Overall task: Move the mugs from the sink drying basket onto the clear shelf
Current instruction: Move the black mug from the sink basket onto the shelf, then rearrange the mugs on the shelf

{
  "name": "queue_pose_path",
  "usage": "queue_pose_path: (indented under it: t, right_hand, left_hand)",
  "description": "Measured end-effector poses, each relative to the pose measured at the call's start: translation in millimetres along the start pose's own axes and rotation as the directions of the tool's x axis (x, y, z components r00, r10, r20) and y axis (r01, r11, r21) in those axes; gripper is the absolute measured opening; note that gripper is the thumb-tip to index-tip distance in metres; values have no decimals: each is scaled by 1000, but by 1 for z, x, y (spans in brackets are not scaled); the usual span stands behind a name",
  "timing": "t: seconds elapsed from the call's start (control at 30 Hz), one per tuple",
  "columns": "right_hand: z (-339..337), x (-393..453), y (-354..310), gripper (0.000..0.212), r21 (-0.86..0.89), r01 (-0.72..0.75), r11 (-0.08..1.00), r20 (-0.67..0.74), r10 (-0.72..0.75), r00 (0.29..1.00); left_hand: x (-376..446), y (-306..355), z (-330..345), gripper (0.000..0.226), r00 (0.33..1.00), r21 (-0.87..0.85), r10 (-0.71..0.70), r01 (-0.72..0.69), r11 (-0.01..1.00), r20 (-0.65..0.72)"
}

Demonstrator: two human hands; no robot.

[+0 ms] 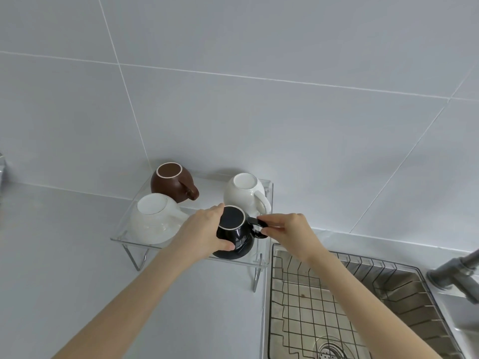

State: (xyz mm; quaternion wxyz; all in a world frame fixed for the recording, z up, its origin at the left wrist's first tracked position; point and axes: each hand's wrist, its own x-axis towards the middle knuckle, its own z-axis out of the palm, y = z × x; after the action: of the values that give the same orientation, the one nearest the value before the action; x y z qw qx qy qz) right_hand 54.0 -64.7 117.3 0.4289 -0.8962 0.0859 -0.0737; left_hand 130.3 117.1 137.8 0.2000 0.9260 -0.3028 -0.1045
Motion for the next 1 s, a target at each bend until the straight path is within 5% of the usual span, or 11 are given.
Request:
queue_pose_path:
  t: [0.53,0.67,0.73,0.83,1.0]
  right_hand:
    - [5,-6,2,23,18,-18,1000,-32,19,999]
    - [-6,0,-7,22,3,-83,997,86,83,993]
    - [-11,8,-10,29,-52,-83,995,-10,83,997]
    - [-5,23,-11,35,-153,-110,982,-231,73,970]
    - [21,44,-4,28,-154,-126,980,-294,77,953]
  left_hand:
    - [6,-3,-8,79,998,-117,52,-50,992,18]
    - [10,-4,-16,58,990,-119,81,-67,991,117]
    - [21,-5,-29,43,975,-215,92,-48,975,202]
    - [53,-7,-41,54,987,-282,66,-22,959,147]
    - [104,-8,-31,59,985,-305,152,-119,945,84]
